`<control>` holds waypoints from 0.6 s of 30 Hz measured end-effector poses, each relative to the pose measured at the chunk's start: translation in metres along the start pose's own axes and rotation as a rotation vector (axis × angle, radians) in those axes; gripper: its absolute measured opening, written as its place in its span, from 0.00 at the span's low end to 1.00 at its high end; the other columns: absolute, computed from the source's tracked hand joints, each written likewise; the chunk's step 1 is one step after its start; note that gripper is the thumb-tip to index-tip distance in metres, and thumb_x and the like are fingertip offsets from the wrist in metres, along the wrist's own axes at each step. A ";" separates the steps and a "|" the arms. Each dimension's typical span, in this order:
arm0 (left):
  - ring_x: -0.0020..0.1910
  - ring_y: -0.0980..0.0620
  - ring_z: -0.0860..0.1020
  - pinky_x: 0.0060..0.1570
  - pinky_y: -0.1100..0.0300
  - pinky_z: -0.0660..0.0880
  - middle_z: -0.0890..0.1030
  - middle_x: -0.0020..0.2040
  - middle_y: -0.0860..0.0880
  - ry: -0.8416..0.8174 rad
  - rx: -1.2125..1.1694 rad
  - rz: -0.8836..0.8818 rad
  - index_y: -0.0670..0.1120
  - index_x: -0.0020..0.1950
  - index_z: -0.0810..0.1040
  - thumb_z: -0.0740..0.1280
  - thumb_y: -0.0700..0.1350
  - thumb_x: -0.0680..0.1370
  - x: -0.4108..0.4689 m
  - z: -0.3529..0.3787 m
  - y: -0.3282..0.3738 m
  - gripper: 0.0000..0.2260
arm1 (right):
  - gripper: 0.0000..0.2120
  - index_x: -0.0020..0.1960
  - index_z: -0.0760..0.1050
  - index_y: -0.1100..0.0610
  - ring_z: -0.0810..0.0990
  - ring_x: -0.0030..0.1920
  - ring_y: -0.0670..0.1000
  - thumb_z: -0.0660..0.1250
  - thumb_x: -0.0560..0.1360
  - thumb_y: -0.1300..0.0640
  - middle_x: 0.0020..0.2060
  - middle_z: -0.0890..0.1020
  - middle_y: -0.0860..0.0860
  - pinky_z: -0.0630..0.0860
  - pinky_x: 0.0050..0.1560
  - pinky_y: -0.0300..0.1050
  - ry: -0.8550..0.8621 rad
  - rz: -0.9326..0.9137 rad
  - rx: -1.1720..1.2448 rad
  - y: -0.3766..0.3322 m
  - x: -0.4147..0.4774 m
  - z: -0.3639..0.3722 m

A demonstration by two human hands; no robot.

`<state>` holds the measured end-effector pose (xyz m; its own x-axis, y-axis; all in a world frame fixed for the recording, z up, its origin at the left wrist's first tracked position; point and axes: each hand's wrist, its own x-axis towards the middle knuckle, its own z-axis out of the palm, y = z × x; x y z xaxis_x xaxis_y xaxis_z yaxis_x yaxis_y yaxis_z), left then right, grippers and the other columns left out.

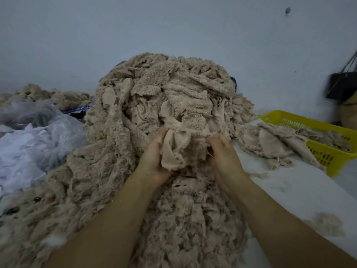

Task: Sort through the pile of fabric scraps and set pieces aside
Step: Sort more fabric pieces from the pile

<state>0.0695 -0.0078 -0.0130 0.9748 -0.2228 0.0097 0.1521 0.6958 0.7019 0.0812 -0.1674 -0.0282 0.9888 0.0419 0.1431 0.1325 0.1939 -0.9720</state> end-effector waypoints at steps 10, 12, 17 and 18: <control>0.61 0.46 0.81 0.52 0.54 0.81 0.82 0.63 0.43 0.005 0.093 0.004 0.45 0.61 0.84 0.61 0.57 0.80 0.001 0.003 -0.004 0.20 | 0.11 0.46 0.79 0.47 0.85 0.46 0.48 0.65 0.78 0.42 0.44 0.86 0.46 0.79 0.50 0.50 -0.046 0.020 0.136 0.008 0.005 -0.001; 0.60 0.47 0.82 0.55 0.54 0.81 0.82 0.62 0.43 0.017 0.122 0.004 0.44 0.62 0.83 0.61 0.57 0.80 0.001 0.004 -0.007 0.21 | 0.24 0.60 0.78 0.43 0.83 0.56 0.46 0.65 0.72 0.29 0.56 0.84 0.44 0.79 0.55 0.50 -0.152 0.001 0.031 0.010 0.001 -0.001; 0.61 0.45 0.81 0.59 0.52 0.78 0.82 0.63 0.41 0.082 0.110 0.018 0.42 0.66 0.78 0.58 0.56 0.82 0.004 0.003 -0.007 0.22 | 0.10 0.52 0.74 0.39 0.79 0.30 0.35 0.62 0.77 0.36 0.33 0.81 0.33 0.74 0.30 0.31 -0.184 -0.073 -0.363 0.010 -0.004 0.004; 0.61 0.44 0.81 0.60 0.51 0.77 0.82 0.62 0.40 0.115 0.074 0.027 0.41 0.66 0.78 0.58 0.56 0.83 0.005 0.002 -0.006 0.22 | 0.09 0.47 0.75 0.40 0.76 0.26 0.38 0.60 0.79 0.38 0.27 0.79 0.37 0.73 0.28 0.35 -0.169 -0.084 -0.399 0.008 -0.006 0.003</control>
<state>0.0727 -0.0150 -0.0158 0.9913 -0.1216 -0.0497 0.1172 0.6471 0.7533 0.0766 -0.1629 -0.0360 0.9527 0.2083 0.2211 0.2610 -0.1889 -0.9467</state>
